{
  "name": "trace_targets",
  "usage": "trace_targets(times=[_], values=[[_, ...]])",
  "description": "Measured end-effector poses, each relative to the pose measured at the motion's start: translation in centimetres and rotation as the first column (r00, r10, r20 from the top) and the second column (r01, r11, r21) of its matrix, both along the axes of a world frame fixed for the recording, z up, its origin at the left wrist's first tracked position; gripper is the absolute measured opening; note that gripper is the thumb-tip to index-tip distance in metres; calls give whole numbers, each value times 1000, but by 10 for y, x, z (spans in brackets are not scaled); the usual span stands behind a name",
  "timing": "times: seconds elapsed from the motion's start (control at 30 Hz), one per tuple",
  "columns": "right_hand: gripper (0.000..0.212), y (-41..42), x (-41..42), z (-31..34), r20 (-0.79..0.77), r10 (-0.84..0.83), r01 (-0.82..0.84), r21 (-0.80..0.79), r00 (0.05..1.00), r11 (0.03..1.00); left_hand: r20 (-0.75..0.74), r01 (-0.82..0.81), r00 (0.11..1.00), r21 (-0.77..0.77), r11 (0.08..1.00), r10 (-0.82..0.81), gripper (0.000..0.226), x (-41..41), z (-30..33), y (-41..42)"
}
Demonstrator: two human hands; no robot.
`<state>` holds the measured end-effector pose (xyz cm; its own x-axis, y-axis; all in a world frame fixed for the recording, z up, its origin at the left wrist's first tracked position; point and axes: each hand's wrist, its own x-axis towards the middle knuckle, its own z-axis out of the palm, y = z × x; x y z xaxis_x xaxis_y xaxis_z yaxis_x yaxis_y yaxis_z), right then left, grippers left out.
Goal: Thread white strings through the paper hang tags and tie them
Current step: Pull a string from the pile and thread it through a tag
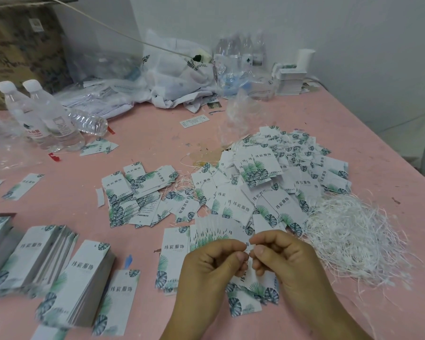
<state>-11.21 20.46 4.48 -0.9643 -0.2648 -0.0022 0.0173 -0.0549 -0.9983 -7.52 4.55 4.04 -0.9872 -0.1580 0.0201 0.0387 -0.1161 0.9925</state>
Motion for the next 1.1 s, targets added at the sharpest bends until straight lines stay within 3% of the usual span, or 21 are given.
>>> trace_targets(times=[0.27, 0.97, 1.1], values=[[15, -4, 5, 2, -43, -1, 2, 34, 999, 999, -30, -20, 999, -152, 988, 15, 10, 1, 1, 3], [40, -6, 13, 6, -223, -166, 210, 189, 961, 959, -10, -174, 985, -37, 984, 174, 6, -1, -2, 2], [33, -7, 14, 8, -227, -156, 199, 178, 961, 964, -17, -151, 989, -26, 988, 150, 20, -1, -2, 3]])
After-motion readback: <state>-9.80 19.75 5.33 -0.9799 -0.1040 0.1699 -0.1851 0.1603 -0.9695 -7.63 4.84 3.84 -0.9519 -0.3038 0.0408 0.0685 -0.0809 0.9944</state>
